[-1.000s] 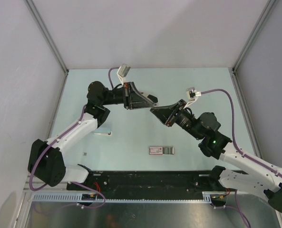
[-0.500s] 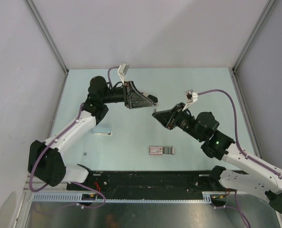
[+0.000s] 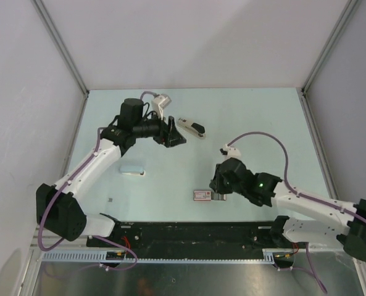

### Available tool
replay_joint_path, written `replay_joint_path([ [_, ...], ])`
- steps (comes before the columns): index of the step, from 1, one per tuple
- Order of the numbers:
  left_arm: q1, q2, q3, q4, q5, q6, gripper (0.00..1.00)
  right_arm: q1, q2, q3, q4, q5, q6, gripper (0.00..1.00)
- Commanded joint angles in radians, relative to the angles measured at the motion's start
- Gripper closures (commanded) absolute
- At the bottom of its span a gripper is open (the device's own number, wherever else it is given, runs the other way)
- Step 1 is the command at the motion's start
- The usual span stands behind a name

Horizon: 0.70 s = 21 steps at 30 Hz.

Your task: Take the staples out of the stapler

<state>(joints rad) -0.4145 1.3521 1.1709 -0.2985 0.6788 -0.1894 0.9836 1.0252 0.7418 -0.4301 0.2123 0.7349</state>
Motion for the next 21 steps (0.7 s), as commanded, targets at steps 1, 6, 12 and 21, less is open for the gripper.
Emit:
replay_joint_path([
  [1,0.002,-0.040,-0.041,-0.107,-0.061,0.176,0.24,0.024,0.064,-0.047,-0.062,0.115,0.108,0.98],
  [6,0.001,-0.056,-0.061,-0.122,-0.049,0.188,0.25,0.037,0.139,-0.062,-0.041,0.122,0.131,0.98],
  [12,0.000,-0.057,-0.084,-0.125,-0.033,0.188,0.26,0.040,0.180,-0.063,-0.063,0.123,0.139,0.98],
  [21,-0.009,-0.059,-0.080,-0.125,-0.021,0.185,0.27,0.040,0.203,-0.063,-0.093,0.126,0.150,0.98],
])
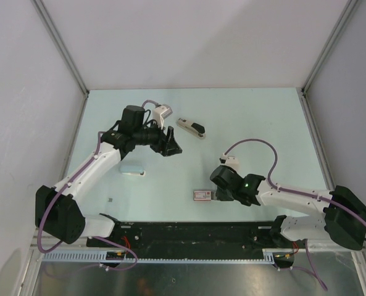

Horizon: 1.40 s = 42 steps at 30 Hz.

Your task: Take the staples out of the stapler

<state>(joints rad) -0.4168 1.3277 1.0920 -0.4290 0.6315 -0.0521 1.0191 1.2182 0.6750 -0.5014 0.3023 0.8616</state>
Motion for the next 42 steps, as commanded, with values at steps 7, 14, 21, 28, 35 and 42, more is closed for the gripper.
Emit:
replay_joint_path([
  [7,-0.012,-0.038,0.000,0.006,0.026,0.047,0.27,0.004,0.028,0.004,-0.031,0.031,0.027,0.98],
  [14,-0.014,-0.049,-0.002,0.006,0.030,0.049,0.27,0.004,0.034,0.003,-0.046,0.037,0.035,0.98],
  [21,-0.015,-0.056,-0.005,0.006,0.035,0.046,0.27,0.005,0.039,0.004,-0.056,0.047,0.040,0.97],
  [28,-0.016,-0.062,-0.008,0.006,0.037,0.048,0.27,0.004,0.051,0.005,-0.059,0.050,0.044,0.97],
  [35,-0.016,-0.066,-0.009,0.006,0.038,0.047,0.27,0.005,0.065,0.005,-0.053,0.050,0.039,0.95],
  [42,-0.017,-0.067,-0.005,0.007,0.040,0.045,0.27,0.003,0.071,0.004,-0.055,0.053,0.041,0.91],
])
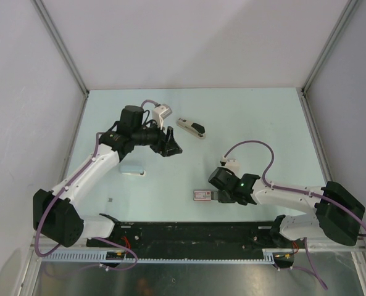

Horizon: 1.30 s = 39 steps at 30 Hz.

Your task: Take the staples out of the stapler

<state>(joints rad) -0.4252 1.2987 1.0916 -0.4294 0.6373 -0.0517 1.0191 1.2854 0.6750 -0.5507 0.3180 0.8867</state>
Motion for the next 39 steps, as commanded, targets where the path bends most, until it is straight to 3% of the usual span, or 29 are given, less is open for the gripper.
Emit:
replay_joint_path([
  [1,-0.009,-0.038,-0.005,0.007,0.034,0.044,0.27,0.003,0.005,0.004,-0.008,0.038,0.017,0.90],
  [9,-0.009,-0.046,-0.001,0.005,0.038,0.039,0.27,0.004,0.011,0.004,-0.008,0.037,0.022,0.81],
  [20,-0.009,-0.056,0.002,-0.001,0.042,0.038,0.27,-0.004,0.028,0.007,-0.006,0.029,0.018,0.79],
  [29,-0.009,-0.056,0.003,-0.007,0.050,0.035,0.27,-0.012,0.039,0.012,-0.005,0.018,0.015,0.68],
  [39,-0.009,-0.051,0.006,-0.013,0.050,0.037,0.27,-0.015,-0.030,0.012,-0.030,0.050,0.025,0.67],
])
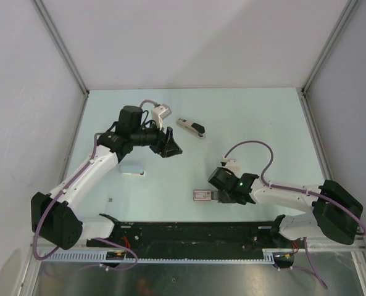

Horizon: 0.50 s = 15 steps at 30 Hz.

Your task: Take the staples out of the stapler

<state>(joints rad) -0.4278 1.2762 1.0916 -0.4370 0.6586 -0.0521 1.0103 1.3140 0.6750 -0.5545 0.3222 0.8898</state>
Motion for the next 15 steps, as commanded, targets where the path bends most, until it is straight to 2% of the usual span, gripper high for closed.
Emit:
replay_joint_path([
  [1,-0.006,-0.027,0.006,-0.006,0.027,0.039,0.27,-0.008,-0.079,0.012,-0.031,0.057,0.022,0.68],
  [8,-0.028,0.002,-0.001,-0.011,-0.035,0.121,0.27,-0.088,-0.144,0.003,-0.061,0.069,-0.015,0.73],
  [15,-0.146,0.045,-0.058,-0.022,-0.202,0.340,0.30,-0.153,-0.166,-0.071,0.026,-0.037,-0.023,0.75],
])
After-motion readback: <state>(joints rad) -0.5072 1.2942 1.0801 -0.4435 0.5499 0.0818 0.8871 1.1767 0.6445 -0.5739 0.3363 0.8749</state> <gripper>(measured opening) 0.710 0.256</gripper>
